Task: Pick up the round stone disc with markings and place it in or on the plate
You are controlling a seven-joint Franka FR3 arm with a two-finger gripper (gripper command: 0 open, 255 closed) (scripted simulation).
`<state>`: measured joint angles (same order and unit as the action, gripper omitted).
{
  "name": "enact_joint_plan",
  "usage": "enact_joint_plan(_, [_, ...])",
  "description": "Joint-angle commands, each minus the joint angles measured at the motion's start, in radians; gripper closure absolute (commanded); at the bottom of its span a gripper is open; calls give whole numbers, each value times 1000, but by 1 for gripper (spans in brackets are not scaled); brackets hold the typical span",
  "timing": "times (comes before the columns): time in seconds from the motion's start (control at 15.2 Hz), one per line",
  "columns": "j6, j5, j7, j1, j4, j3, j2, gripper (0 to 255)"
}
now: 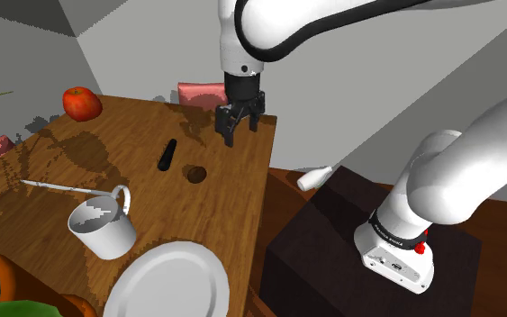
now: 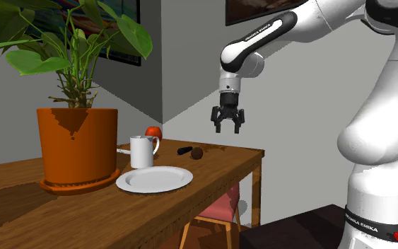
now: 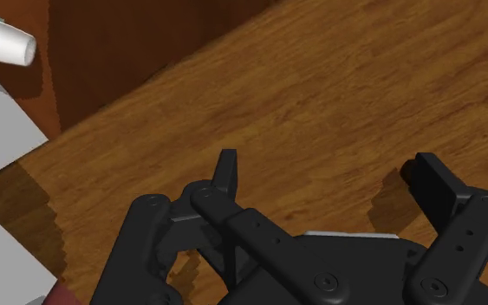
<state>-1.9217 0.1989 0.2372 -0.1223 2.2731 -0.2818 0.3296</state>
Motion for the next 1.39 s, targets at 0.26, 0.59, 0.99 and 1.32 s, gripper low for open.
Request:
enact_joint_plan(0.26, [-85, -33, 125, -28, -126, -87, -203, 0])
enact_joint_plan(0.59, [-136, -83, 209, -54, -218, -127, -346, 0])
enact_joint_plan(0.99, [-214, -93, 217, -60, -170, -131, -379, 0])
enact_joint_plan(1.32, [-222, -95, 218, -61, -166, -131, -383, 0])
